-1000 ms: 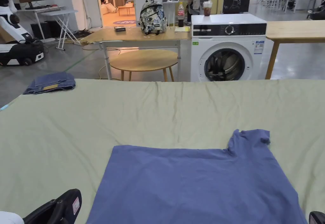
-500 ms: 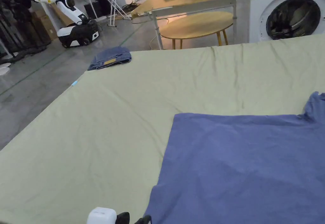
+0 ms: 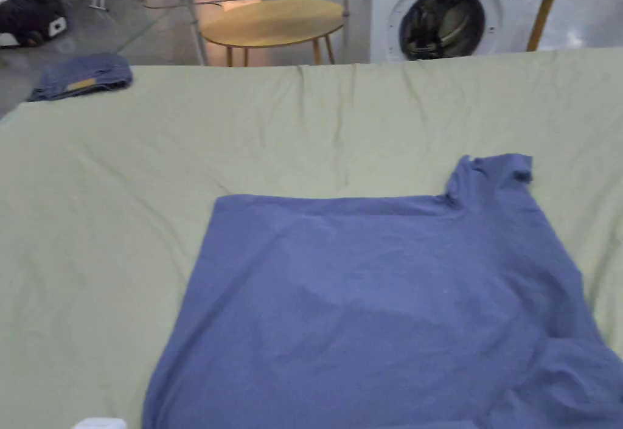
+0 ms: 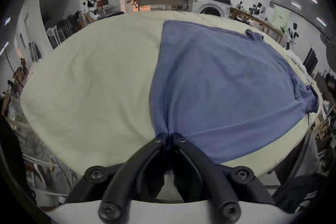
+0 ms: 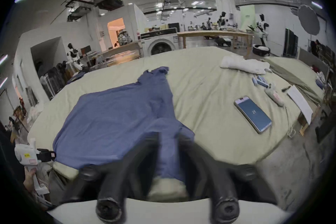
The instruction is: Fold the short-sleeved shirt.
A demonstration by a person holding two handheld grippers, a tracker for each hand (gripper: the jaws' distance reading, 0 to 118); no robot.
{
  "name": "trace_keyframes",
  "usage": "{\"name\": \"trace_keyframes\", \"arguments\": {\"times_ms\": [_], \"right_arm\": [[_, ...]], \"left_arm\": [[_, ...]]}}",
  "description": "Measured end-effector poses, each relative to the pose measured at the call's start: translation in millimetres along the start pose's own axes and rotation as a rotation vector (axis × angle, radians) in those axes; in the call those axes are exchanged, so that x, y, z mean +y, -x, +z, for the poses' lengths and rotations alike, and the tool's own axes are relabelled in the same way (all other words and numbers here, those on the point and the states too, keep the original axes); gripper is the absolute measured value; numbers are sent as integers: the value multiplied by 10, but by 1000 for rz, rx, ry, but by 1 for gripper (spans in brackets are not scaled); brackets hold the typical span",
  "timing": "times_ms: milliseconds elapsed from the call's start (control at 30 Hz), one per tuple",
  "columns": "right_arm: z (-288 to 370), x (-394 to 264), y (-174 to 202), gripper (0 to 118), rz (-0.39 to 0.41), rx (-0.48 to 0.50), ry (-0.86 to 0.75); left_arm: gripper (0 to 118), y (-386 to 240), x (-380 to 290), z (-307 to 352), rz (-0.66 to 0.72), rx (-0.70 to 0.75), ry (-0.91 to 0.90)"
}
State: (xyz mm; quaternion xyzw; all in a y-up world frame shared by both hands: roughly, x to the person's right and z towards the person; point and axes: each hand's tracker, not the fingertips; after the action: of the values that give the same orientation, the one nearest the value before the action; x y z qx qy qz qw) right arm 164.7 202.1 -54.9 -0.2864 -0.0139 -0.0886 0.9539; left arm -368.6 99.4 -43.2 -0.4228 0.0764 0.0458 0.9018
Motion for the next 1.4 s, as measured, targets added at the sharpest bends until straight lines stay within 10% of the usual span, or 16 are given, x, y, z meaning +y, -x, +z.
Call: {"name": "trace_keyframes", "arguments": {"times_ms": [67,300,500,767,1200,1300,1400], "right_arm": [[-45,-59,-99,68,-30,-5,45],[-602,-495,-276,68,-116,26,176],[-796,-658,-297,9,-181,33,204],[-806,232,-24,9,-30,42,112],[-3023,1363,334,14,53,62,187],[-3117,1337,329,52,98,31,194],[-2979,1383,213,51,137,33,150]], "left_arm": [[1,11,47,-10,49,-4,25],[1,-62,70,78,67,5,14],[1,-115,82,159,68,12,8],[0,100,911,589,90,-88,-254],[0,80,2230,-1072,128,-153,-115],[51,178,2172,-1145,152,-259,-136],[50,243,2128,-862,144,-231,-192]]}}
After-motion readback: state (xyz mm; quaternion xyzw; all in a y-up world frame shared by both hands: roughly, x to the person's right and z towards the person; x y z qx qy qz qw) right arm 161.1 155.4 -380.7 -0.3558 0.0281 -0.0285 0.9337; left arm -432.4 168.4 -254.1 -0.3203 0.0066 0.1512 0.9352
